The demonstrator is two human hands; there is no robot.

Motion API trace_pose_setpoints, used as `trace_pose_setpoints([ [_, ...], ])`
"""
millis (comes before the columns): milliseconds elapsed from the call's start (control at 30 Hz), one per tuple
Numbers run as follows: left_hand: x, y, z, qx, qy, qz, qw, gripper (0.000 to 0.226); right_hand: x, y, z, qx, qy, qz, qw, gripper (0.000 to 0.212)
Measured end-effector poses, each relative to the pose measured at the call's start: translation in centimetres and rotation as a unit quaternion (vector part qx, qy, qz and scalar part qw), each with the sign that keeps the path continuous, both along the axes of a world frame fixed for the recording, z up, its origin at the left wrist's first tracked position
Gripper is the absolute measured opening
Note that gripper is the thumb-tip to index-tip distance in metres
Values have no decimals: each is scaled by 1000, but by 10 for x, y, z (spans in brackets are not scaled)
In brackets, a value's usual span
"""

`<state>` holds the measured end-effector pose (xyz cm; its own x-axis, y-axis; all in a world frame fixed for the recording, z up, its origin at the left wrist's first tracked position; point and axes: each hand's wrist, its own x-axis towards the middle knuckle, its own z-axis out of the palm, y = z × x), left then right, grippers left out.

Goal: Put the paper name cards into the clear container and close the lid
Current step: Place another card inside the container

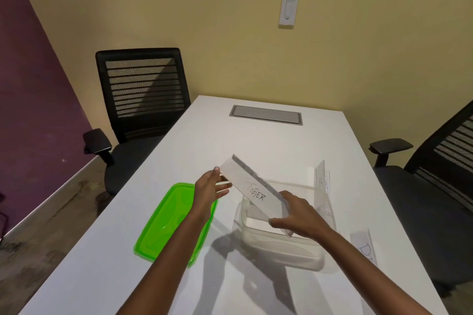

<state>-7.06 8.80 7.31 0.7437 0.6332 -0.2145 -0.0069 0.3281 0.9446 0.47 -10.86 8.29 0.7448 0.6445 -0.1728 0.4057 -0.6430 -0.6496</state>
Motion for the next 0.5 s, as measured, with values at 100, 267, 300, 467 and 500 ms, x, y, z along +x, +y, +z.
trace_pose_setpoints([
  [100,9,2,1,55,28,-36,997,13,6,-12,5,-36,-37,19,998,57],
  [267,22,-3,-7,52,69,-69,994,28,21,-32,5,-64,-84,31,994,65],
  [300,24,-6,-8,35,68,-67,995,27,24,-37,4,-50,-85,22,995,63],
  [467,32,-19,-18,-60,55,-47,996,13,41,-55,-7,108,-45,-120,986,41],
  [500,33,-23,-21,-77,52,-43,995,16,42,-57,-9,126,-19,-165,978,40],
])
